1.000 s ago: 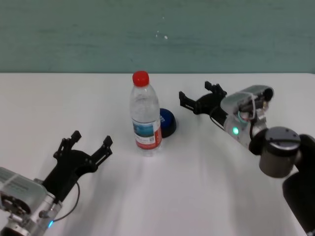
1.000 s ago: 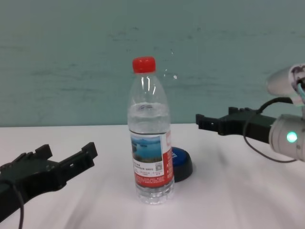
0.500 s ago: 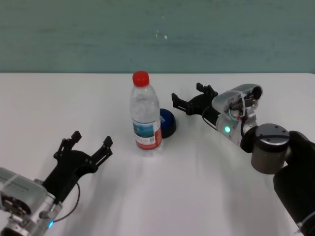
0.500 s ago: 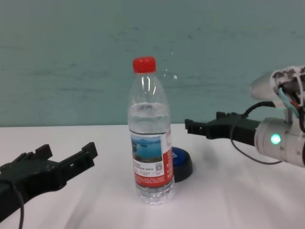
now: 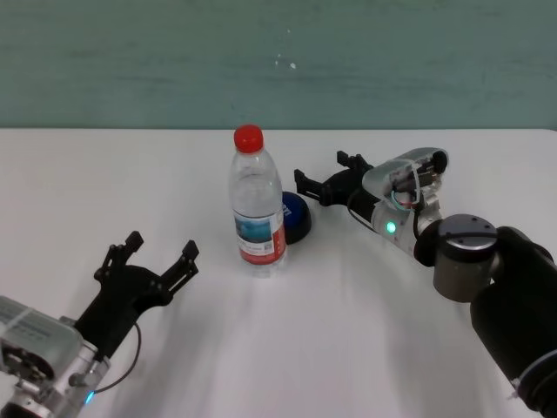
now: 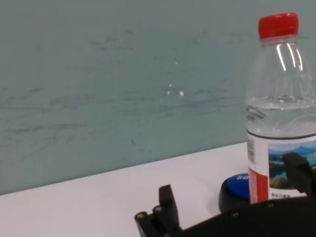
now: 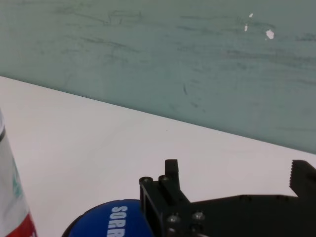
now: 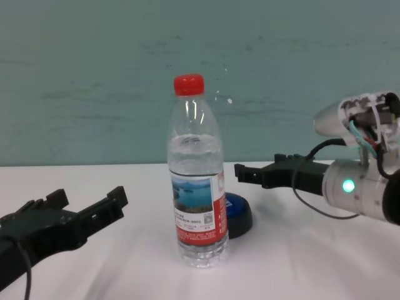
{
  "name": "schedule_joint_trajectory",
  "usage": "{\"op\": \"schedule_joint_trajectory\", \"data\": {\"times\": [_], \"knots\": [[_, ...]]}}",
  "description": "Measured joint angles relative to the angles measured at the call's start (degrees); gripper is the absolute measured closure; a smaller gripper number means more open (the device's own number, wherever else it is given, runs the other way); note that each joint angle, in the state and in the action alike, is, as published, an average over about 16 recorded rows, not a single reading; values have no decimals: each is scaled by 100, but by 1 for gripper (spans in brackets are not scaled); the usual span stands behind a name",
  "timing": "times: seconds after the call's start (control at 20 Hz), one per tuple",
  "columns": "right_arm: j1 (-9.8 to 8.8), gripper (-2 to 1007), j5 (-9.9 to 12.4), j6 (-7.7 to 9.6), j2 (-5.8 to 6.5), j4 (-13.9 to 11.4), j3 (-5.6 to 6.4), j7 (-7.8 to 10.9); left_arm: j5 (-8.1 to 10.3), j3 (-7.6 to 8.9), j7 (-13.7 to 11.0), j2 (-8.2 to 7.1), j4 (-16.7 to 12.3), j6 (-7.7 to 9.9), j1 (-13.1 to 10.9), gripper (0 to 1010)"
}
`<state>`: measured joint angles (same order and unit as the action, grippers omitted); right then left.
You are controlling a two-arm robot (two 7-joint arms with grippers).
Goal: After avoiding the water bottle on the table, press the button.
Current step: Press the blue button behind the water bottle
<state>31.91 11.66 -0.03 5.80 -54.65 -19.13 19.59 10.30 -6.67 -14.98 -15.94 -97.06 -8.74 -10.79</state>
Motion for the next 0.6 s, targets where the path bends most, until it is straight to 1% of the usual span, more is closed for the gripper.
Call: {"op": "schedule_joint_trajectory", "data": {"times": [0.3, 0.6], "knots": [[130, 1, 8, -24, -65, 288, -24, 58, 0, 0, 0, 0, 0, 0, 0, 0], [195, 1, 36, -37, -109, 492, -23, 102, 0, 0, 0, 0, 0, 0, 0, 0]]}}
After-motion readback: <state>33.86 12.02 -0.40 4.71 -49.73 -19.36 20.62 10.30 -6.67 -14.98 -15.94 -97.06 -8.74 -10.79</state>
